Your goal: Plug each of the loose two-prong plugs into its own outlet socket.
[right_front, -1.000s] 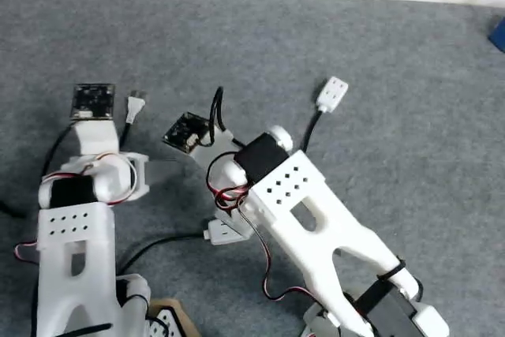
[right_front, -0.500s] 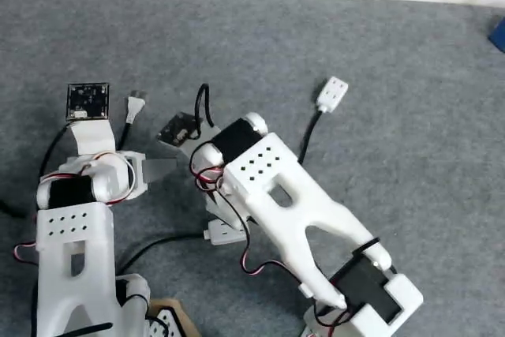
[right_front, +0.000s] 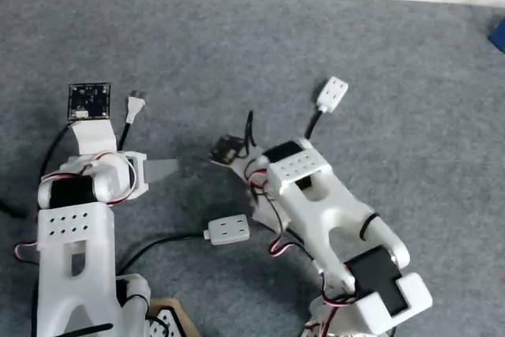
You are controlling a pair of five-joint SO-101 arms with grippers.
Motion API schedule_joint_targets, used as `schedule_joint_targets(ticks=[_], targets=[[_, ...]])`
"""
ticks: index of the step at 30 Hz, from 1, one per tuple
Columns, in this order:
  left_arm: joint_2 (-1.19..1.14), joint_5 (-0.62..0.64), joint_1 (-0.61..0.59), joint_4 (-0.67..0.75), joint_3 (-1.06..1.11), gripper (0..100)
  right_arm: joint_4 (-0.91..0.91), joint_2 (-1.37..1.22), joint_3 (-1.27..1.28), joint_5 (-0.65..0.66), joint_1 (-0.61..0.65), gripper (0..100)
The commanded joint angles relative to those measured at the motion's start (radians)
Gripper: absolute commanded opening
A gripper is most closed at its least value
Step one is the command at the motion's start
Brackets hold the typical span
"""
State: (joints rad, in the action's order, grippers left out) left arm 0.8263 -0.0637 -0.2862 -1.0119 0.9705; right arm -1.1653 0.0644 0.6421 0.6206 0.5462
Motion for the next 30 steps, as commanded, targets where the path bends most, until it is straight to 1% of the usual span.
schedule_joint_targets(ticks=[1, 3, 6, 8, 11, 12, 15, 17, 21, 26, 30], targets=[[0.001, 0.003, 0.039, 0.017, -0.008, 44, 0.030, 0.033, 0.008, 0.034, -0.028, 5.3], [0.001, 0.003, 0.038, 0.017, -0.008, 44, 0.039, 0.035, 0.008, 0.032, -0.024, 13.6], [0.001, 0.003, 0.038, 0.015, -0.008, 44, 0.091, 0.035, 0.016, -0.038, -0.002, 24.8], [0.001, 0.002, 0.038, 0.015, -0.008, 44, 0.108, 0.033, 0.018, -0.080, 0.027, 27.9], [0.001, 0.002, 0.038, 0.014, -0.007, 44, 0.125, 0.031, 0.018, -0.107, 0.067, 27.9], [0.001, 0.002, 0.038, 0.014, -0.007, 44, 0.148, 0.033, 0.019, -0.110, 0.071, 27.9], [0.001, 0.002, 0.036, 0.014, -0.002, 44, 0.225, 0.025, 0.018, -0.181, 0.071, 27.9], [0.005, 0.002, 0.036, 0.018, 0.012, 44, 0.245, 0.024, 0.021, -0.189, 0.071, 27.9], [0.005, 0.002, 0.036, 0.020, 0.013, 44, 0.248, 0.024, 0.042, -0.192, 0.064, 27.8], [0.005, 0.002, 0.036, 0.020, 0.013, 44, 0.243, 0.025, 0.082, -0.233, 0.025, 27.7], [0.005, 0.002, 0.036, 0.020, 0.013, 44, 0.219, 0.027, 0.102, -0.233, 0.028, 27.7]])
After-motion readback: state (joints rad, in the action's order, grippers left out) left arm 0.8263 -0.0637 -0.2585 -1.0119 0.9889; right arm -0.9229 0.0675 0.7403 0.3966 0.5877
